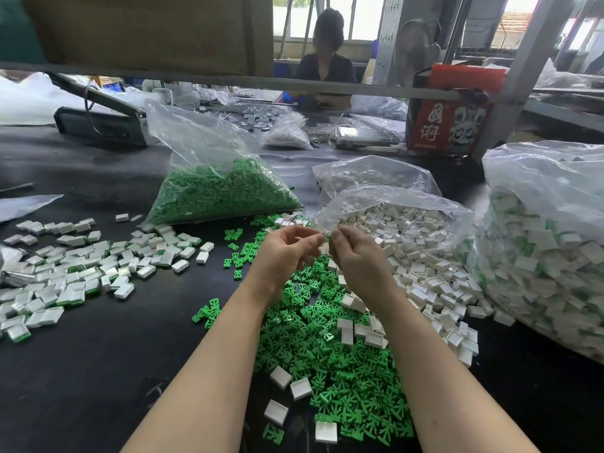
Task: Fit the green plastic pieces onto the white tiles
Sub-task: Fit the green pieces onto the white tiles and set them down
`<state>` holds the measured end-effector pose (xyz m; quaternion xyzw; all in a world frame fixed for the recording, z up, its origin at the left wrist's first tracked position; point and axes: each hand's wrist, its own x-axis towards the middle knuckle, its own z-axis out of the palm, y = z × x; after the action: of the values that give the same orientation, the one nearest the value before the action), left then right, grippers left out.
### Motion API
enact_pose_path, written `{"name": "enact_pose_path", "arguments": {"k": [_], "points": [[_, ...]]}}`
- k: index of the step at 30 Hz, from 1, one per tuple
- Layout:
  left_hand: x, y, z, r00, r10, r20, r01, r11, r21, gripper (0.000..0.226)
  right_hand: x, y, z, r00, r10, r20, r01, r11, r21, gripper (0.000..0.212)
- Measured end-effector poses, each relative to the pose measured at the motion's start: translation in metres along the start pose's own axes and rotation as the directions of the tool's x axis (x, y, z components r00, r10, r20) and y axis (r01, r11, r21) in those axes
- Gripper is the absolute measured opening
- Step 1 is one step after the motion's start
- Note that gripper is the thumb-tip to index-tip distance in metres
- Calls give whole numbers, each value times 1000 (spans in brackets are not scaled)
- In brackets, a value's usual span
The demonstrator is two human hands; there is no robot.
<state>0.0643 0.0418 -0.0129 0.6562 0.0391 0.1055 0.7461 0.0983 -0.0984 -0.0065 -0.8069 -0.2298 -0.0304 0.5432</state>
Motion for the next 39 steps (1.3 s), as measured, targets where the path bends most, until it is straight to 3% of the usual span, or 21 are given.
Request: {"name": "enact_pose_path", "arguments": {"k": [4,9,17,24,36,39], "points": [[-4,1,4,984,-49,174,28,992,123,25,-1,-2,0,1000,2,22,-4,999,51,34],[-8,1,6,979,-69,193,40,988,153,22,-1,-2,1,999,19,44,-20,999,31,37],[-9,1,3,956,-48,289,-7,983,186,34,-2,-1,-2,986,66,152,-89,984,152,36],[-6,-4,-1,935,-65,349,23,992,122,31,-2,3,-3,971,101,217,-158,952,262,35],[0,-9,-6,928,-97,360,96,995,19,31,-5,-3,-1,972,48,228,-108,960,260,35],[0,-9,-4,928,-130,350,146,989,-20,33,-3,-4,1,984,-19,176,3,996,91,34]]}}
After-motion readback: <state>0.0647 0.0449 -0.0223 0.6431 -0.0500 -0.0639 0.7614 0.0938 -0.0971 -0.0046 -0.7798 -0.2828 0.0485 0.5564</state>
